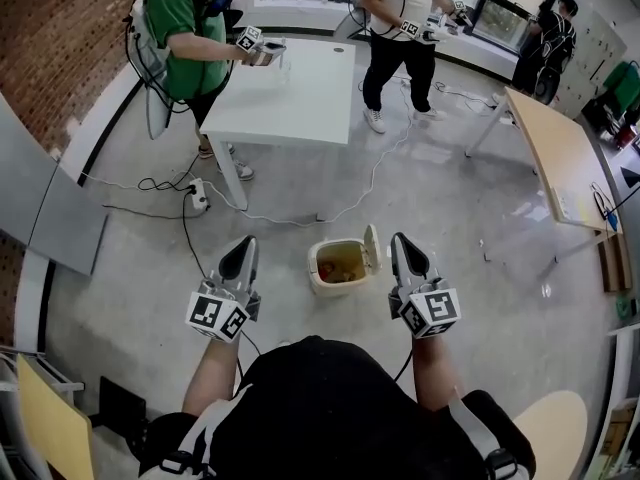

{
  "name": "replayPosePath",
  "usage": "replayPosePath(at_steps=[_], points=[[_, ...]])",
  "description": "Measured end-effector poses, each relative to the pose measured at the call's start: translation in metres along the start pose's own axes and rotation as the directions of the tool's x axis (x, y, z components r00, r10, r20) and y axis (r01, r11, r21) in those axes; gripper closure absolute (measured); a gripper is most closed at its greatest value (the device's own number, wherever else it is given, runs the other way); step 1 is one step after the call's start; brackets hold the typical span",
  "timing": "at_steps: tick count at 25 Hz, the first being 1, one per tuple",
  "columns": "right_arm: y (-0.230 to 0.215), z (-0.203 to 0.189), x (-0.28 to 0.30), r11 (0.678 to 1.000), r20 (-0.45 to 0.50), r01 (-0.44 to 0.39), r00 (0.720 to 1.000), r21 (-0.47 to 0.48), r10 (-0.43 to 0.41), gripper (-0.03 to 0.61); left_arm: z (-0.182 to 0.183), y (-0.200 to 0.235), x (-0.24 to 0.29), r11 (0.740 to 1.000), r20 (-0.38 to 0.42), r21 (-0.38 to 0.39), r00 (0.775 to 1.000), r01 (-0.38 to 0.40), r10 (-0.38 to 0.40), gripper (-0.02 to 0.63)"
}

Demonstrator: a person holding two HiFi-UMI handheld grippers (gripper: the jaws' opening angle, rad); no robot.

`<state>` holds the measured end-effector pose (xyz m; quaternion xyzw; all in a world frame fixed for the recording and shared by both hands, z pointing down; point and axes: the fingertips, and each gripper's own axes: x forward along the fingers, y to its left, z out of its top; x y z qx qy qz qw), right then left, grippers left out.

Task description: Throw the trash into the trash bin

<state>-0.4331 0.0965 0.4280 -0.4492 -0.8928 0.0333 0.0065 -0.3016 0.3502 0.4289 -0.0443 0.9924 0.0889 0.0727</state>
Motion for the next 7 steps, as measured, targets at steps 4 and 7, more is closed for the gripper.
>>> replayPosePath(at_steps=[4, 7], points=[[-0.0053, -0.0017, 0.0026, 1.0, 0.001, -0.005, 1.0, 0.007, 0.005, 0.574, -0.0001, -0.0011, 0.0045, 1.0, -0.012, 0.0, 1.0, -0.013, 0.013, 0.611], [-0.0093, -0.0023, 0.0022, 1.0, 0.003, -0.008, 1.0, 0.015, 0.008, 0.574, -0.0051, -0.0015, 0.0059, 1.0, -0.008, -0.001, 1.0, -0.014, 0.014, 0.611]])
